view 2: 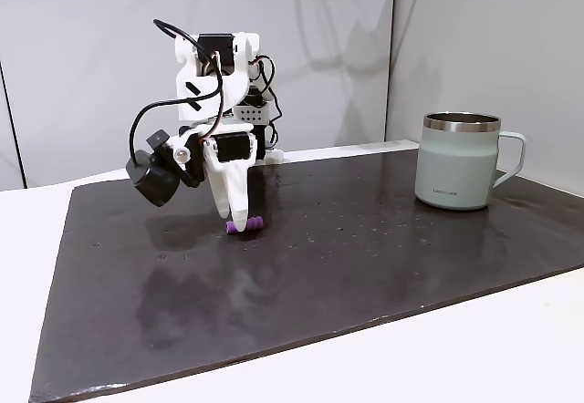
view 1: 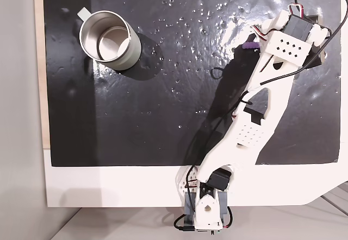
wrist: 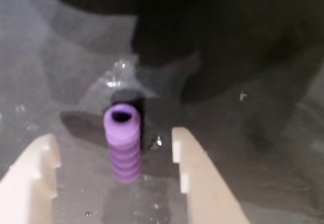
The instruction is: Grasp a pengrip and put it in the cup.
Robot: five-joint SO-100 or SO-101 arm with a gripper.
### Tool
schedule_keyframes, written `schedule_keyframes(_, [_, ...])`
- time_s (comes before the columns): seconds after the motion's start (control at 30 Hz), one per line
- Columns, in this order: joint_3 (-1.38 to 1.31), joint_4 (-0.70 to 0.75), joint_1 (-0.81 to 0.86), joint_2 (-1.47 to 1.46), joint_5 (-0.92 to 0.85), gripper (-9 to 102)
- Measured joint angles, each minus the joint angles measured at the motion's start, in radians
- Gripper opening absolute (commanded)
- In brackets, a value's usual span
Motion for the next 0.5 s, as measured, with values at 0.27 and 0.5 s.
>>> schedule_keyframes(0.27, [-0.017, 0.0, -0.014, -0.055, 0.0, 21])
schedule_keyframes(0.5, [-0.037, 0.003, -0.015, -0.063, 0.0, 12])
